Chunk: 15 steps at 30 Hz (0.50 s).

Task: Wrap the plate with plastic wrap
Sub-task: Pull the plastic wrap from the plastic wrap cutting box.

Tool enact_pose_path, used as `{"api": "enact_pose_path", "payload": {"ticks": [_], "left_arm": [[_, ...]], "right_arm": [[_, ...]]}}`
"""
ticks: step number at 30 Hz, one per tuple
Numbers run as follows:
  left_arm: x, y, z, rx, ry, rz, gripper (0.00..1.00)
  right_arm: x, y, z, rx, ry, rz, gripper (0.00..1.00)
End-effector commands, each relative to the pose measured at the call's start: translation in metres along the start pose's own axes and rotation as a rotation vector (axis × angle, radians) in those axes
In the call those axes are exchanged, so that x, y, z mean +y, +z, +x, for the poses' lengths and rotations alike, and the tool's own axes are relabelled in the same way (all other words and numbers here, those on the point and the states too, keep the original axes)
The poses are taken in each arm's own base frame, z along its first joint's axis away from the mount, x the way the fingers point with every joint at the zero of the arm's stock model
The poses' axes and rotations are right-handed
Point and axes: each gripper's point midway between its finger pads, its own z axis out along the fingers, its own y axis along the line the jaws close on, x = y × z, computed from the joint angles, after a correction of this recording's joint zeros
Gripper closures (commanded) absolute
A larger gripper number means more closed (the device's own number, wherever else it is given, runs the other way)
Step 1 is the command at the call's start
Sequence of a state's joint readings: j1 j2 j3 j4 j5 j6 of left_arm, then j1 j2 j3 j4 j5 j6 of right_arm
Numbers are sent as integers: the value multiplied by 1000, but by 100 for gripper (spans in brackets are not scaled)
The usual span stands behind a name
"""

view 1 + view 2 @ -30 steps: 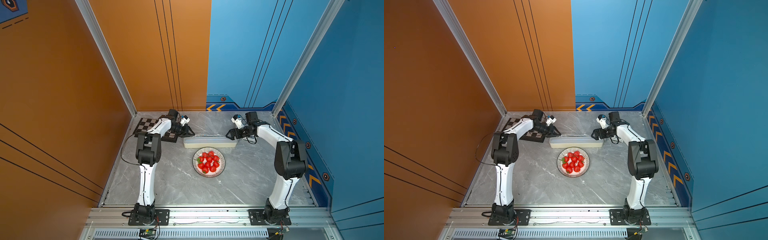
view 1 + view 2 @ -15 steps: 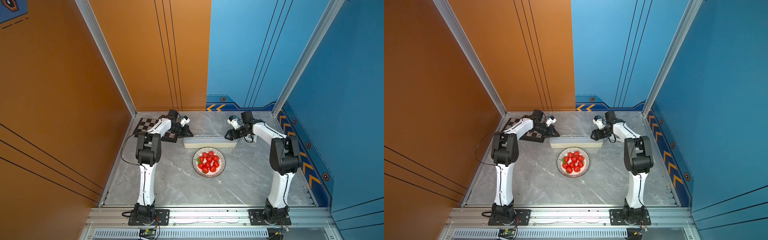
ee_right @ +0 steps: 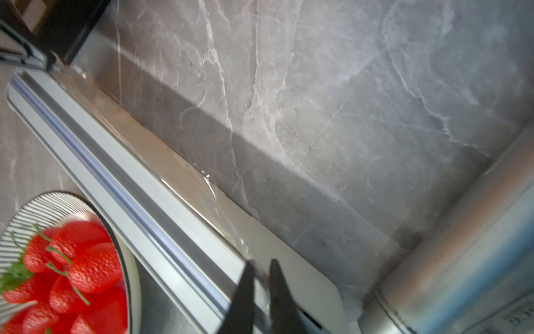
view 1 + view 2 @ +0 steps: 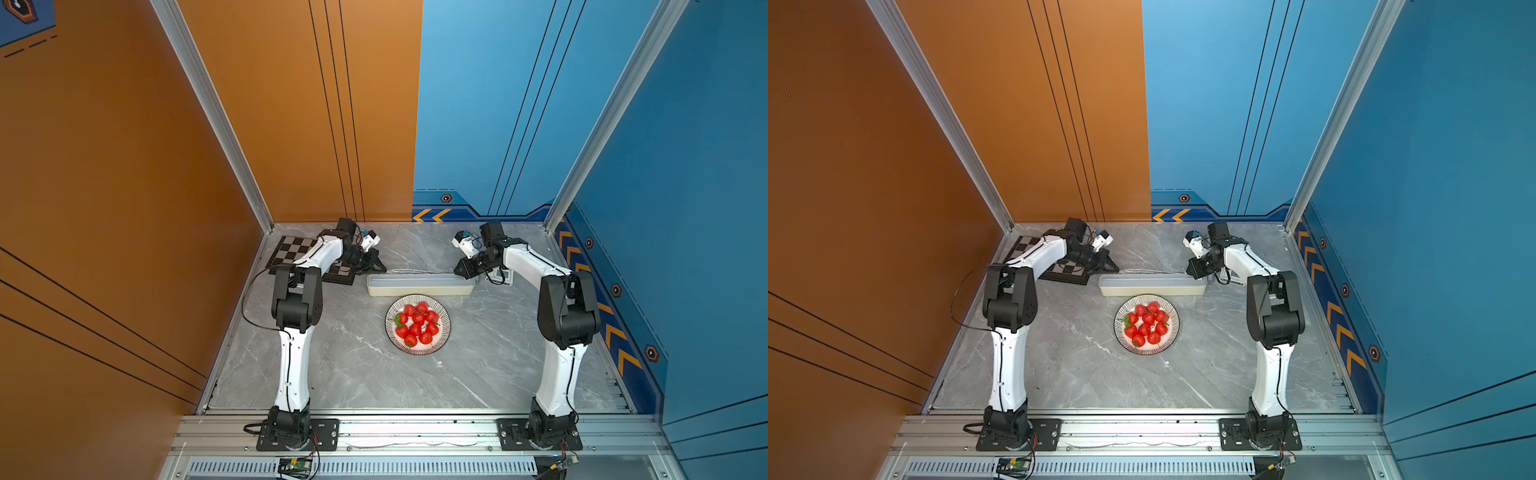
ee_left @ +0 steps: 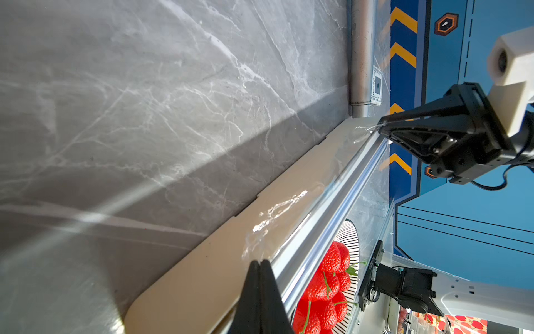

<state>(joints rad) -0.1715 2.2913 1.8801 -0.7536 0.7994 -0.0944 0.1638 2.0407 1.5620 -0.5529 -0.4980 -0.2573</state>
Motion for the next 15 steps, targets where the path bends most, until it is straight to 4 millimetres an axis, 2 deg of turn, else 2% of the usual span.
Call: {"api": "enact_pose_path", "payload": {"ticks": [1, 9, 15], "left_arm": [[-19, -16, -8, -31, 56, -18, 100], [-35, -33, -12, -64, 94, -24, 100], [-50, -47, -14, -91, 120, -22, 100]], "right_arm": [[3, -12, -7, -5, -7, 17, 100], [13, -43, -26, -84, -47, 42, 100], [20, -56, -32, -124, -46, 31, 100]]}}
